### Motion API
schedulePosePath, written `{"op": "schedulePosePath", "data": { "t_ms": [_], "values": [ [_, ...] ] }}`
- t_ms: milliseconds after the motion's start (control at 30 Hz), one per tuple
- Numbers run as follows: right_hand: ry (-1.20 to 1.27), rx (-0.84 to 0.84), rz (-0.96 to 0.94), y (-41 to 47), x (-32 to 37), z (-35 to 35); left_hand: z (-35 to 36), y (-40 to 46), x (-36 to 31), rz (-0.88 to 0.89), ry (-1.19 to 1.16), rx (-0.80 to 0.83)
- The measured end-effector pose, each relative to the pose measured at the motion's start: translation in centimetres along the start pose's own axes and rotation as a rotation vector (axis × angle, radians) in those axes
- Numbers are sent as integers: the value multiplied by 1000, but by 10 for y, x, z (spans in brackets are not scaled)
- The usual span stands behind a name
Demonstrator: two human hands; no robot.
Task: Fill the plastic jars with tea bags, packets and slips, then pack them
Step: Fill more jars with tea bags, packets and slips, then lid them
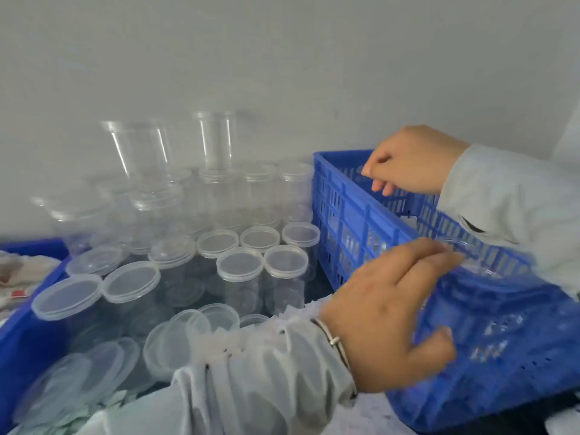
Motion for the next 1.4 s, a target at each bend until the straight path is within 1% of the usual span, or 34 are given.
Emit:
{"op": "schedulePosePath", "data": {
  "t_ms": [67, 133, 233, 300, 400, 467, 533, 600, 667, 733, 833, 1000, 1167, 1233, 1300, 1400],
  "values": [
    [-29, -7, -110, -10, 48, 2, -35, -20, 22, -98, 109, 74],
    [-115, 12, -196, -17, 89, 14, -71, -51, 54, -226, 242, 175],
    [-248, 123, -265, -21, 137, 55, -127, -113, 99, -473, 393, 288],
    [-271, 213, -270, -19, 159, 94, -159, -156, 118, -630, 452, 296],
    [-330, 300, -231, -13, 177, 157, -188, -213, 137, -785, 471, 273],
    [-334, 301, -174, -5, 179, 187, -195, -241, 147, -835, 478, 249],
    [-296, 272, -62, 6, 171, 205, -198, -263, 158, -876, 470, 193],
    [-273, 283, 72, 16, 156, 222, -197, -282, 169, -923, 456, 164],
    [-259, 277, 155, 25, 147, 237, -195, -293, 180, -940, 462, 203],
    [-214, 222, 187, 33, 143, 245, -194, -297, 186, -938, 442, 210],
    [-234, 141, 209, 41, 139, 248, -193, -296, 187, -917, 428, 209],
    [-204, 137, 214, 50, 136, 249, -191, -296, 184, -904, 428, 217],
    [-173, 82, 242, 47, 142, 249, -189, -297, 183, -910, 430, 244],
    [-84, 3, 249, 42, 144, 242, -189, -297, 182, -912, 427, 238],
    [61, -128, 195, 36, 151, 227, -190, -296, 181, -906, 419, 213],
    [385, -371, 60, 17, 169, 194, -197, -291, 176, -885, 417, 138]
  ]
}}
Point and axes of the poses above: each hand's wrist, its own y-axis towards the middle knuckle, its own z-axis out of the palm, x = y × z, the point moved 8 cm from there along y, towards the middle knuckle, and after that the axes turned 4 degrees about -y, right-handed, at the moved point
